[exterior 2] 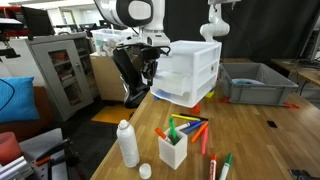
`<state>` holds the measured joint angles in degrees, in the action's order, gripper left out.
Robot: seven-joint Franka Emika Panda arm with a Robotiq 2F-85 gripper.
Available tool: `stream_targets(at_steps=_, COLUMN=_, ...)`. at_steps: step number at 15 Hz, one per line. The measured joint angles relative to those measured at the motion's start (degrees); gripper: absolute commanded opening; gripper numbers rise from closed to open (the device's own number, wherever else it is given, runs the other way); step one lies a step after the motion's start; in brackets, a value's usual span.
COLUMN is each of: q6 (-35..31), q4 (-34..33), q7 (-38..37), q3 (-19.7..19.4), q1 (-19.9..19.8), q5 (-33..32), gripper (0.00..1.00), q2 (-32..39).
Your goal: Close the middle drawer of the small white cabinet
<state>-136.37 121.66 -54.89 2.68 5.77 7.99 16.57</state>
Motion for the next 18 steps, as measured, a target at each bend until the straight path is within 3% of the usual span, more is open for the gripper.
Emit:
stream_targets(at_steps=12, q6=-0.16, q4=-9.31, q7=0.84, q3=0.08, q1=0.68, q5=0.42, gripper=0.0, q2=6.6)
stream_targets(at_steps=18, q6=-3.17, q4=-7.47, q7=2.93, q3=1.36, q1=1.31, q5=5.76, gripper=0.0, q2=6.36)
